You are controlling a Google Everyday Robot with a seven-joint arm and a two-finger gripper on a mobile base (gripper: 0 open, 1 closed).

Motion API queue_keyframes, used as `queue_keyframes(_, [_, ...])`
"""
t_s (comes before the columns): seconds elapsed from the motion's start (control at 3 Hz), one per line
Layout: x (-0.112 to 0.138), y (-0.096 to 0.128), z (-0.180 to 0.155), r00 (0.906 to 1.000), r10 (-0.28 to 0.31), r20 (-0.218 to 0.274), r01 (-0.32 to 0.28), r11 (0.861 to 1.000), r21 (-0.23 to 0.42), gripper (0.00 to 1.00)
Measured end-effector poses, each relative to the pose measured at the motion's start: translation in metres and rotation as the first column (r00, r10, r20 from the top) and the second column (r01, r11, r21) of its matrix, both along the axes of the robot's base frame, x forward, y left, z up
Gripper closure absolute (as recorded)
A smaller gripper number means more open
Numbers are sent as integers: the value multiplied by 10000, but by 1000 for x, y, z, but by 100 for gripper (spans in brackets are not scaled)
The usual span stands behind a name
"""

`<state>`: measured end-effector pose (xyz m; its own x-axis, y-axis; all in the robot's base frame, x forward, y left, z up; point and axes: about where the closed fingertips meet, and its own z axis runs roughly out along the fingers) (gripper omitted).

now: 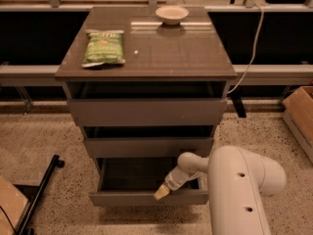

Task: Open bottom drawer

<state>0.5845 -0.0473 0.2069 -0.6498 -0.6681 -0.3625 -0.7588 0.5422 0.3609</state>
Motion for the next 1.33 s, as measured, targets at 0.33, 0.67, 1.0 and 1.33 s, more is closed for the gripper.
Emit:
queue_keyframes(0.33, [-39,-22,-21,9929,-613,-1023,601,9981,-149,0])
queue_keyframes(0.67, [-39,-23,-21,9928,-616,-1027,603,9981,-150,0])
queue_keyframes(1.0, [-79,-41,-32,9746,-1171,-1907,1109,9929,-427,19])
queue_keyframes(1.33, [-77,-40,-32,9746,-1171,-1907,1109,9929,-427,43])
